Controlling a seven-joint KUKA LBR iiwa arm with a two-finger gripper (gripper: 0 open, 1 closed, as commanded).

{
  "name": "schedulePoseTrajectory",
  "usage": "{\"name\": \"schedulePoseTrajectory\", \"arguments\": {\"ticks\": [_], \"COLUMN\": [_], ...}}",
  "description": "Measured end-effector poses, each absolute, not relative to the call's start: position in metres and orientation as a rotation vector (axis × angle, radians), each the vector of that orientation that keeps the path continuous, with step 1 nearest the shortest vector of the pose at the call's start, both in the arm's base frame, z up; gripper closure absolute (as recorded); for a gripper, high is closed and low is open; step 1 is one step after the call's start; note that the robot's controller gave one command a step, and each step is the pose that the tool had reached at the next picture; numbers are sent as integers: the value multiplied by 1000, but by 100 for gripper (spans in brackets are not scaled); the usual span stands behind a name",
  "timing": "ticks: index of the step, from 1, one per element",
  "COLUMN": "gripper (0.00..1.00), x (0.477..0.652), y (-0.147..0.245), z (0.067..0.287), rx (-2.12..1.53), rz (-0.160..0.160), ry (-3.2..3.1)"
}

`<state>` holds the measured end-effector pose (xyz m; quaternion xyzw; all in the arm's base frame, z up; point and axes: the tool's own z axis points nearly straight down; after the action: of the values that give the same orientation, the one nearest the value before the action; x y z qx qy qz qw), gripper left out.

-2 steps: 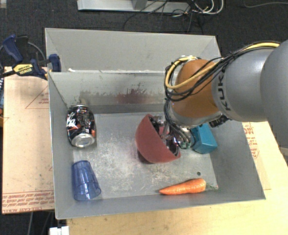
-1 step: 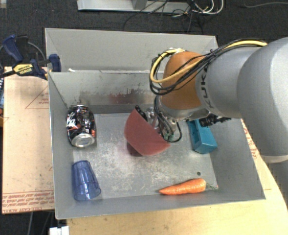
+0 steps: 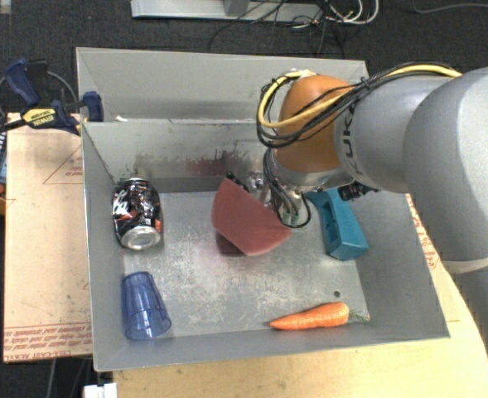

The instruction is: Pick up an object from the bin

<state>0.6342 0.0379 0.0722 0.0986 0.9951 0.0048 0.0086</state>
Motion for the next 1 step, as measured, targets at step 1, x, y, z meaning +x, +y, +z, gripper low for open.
{"name": "schedulePoseTrajectory", "arguments": {"ticks": [1], "gripper": [0], "x": [613], "y": [48], "z": [75], "rx": [377], "rz": [9], "ry": [3103]}}
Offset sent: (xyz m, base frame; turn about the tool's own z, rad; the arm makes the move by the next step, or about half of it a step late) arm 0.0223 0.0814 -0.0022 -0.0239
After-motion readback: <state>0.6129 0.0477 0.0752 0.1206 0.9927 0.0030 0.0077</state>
